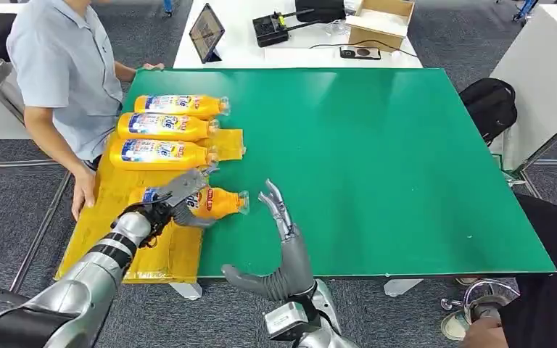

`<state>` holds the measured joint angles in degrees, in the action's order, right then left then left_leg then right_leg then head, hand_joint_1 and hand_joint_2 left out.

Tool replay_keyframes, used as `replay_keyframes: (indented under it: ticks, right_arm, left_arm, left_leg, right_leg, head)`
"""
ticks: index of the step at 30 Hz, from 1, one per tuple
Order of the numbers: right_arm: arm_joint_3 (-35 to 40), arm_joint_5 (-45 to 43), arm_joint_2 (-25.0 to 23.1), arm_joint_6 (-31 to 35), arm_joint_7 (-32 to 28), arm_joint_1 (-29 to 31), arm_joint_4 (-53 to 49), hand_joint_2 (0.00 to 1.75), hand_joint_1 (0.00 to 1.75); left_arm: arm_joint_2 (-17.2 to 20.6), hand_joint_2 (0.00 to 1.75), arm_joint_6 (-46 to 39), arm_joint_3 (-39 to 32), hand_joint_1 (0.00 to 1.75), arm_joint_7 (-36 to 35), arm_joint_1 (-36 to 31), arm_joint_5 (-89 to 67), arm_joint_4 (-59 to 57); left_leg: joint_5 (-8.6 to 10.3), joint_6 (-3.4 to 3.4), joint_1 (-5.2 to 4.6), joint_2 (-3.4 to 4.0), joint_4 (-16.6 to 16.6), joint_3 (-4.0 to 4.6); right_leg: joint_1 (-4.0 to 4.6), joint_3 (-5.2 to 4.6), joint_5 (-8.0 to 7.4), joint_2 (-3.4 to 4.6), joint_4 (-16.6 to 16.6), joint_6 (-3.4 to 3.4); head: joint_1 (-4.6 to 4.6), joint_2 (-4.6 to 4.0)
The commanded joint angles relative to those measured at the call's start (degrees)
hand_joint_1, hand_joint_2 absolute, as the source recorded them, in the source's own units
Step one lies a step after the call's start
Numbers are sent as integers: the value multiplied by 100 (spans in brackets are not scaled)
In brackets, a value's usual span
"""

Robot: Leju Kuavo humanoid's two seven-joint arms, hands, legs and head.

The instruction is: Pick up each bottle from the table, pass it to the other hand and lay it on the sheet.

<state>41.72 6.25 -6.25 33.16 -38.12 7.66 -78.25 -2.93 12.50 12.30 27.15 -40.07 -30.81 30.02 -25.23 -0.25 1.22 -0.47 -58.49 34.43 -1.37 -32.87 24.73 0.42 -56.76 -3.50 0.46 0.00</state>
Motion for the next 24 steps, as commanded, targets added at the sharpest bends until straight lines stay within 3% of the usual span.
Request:
replay_keyframes:
  ticks: [1,4,7,8,10,11,15,21,22,24]
  right_arm:
    - [-29,31,50,264,-188,58,190,175,0]
    - [-50,-48,12,584,-188,-35,-185,175,0]
    - [-672,193,-315,684,-188,-391,-916,175,0]
    - [-838,297,-400,684,-188,-484,-1049,0,0]
    - [-1155,601,-559,684,-188,-670,-1257,0,0]
    - [-980,252,-352,684,-188,-652,-1354,175,0]
    - [-980,252,-352,684,-188,-652,-1354,175,0]
    - [-1415,-31,-307,637,-188,-981,-1238,175,0]
    - [-1471,-239,-270,599,-188,-1017,-1114,0,0]
    - [-2219,-732,-763,-131,-188,-1089,-355,0,0]
  left_arm:
    - [-629,175,-778,-1089,0,352,1109,1616,2623]
    - [-845,175,-789,-1250,0,261,1634,2893,3710]
    - [-887,175,-817,-1047,0,45,2201,4096,4542]
    - [-913,175,-796,-1004,0,33,2390,4368,4751]
    - [-906,175,-858,-858,0,48,2765,4488,5071]
    - [-905,175,-948,-692,0,178,3103,4437,5314]
    - [-905,175,-948,-692,0,178,3103,4437,5314]
    - [-862,175,-1460,-326,0,338,4131,3824,5928]
    - [-852,175,-1574,-299,0,392,4359,3669,5993]
    - [-812,175,-2134,-267,0,522,4792,3018,6136]
  left_leg:
    - [-4,10,0,-4,5,-9]
    - [-13,17,2,4,3,-19]
    - [-14,10,-1,7,-3,-3]
    - [-7,6,-5,5,-2,8]
    - [-10,5,-3,12,0,3]
    - [-16,7,0,16,1,-8]
    - [-9,6,-1,9,2,1]
    - [-10,8,0,10,12,-12]
    - [-9,5,-3,7,9,-5]
    - [-10,5,-1,7,13,-13]
  right_leg:
    - [4,15,4,-11,10,12]
    - [8,27,7,-7,14,20]
    - [3,6,10,-3,1,17]
    - [-2,-7,6,0,-2,10]
    - [0,-5,5,6,1,14]
    - [5,5,9,6,3,21]
    - [2,-2,5,2,6,12]
    - [4,14,5,2,20,16]
    - [0,5,6,1,14,12]
    - [2,14,6,2,20,13]
  head:
    - [2,0]
    - [2,0]
    - [4,0]
    - [4,0]
    - [4,0]
    - [0,0]
    - [-2,0]
    - [2,0]
    - [-2,0]
    - [2,0]
